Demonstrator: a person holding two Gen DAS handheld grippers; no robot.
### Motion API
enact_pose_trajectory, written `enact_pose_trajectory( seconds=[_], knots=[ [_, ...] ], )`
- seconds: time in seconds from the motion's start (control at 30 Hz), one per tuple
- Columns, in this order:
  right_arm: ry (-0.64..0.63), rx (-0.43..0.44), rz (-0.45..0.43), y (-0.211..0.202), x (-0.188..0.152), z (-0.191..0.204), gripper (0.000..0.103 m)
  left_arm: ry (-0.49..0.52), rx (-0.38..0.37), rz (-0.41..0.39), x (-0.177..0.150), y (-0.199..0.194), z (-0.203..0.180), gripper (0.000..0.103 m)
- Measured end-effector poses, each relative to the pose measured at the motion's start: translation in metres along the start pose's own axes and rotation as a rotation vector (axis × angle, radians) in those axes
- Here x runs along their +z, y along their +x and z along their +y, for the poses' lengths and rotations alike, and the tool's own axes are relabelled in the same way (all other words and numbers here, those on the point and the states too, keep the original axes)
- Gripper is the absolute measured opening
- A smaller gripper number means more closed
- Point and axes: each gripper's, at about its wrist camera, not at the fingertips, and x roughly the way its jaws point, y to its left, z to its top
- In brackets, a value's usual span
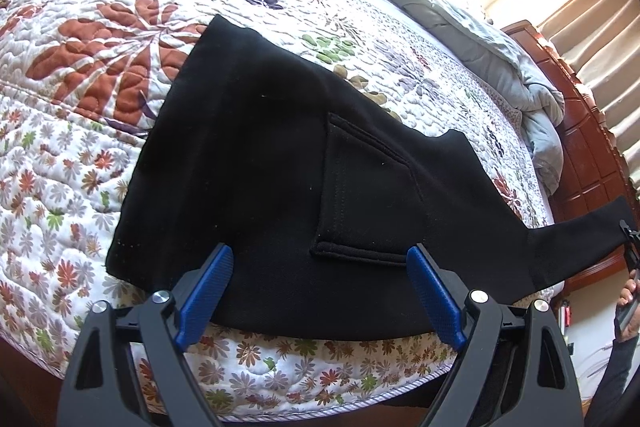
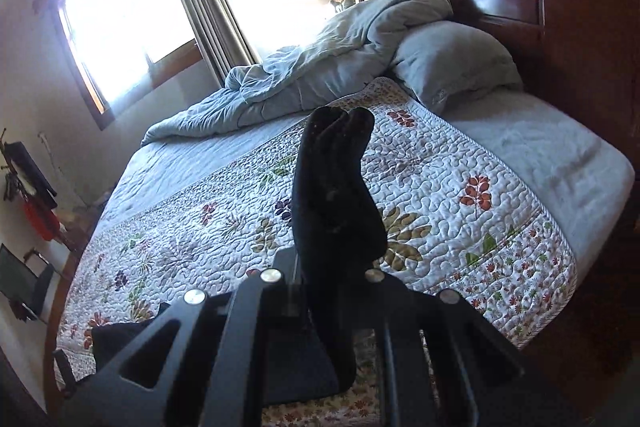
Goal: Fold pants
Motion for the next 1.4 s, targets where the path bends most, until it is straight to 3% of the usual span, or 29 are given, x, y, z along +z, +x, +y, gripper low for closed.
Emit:
enact_pose_trajectory(
  seconds=[1.4],
  knots=[
    [-0.287,0.008,-0.003,0.014,-0.009,0.096,0.009,-0.01,-0.004,0.007,0.001,0.005,0.0,0.089]
  ],
)
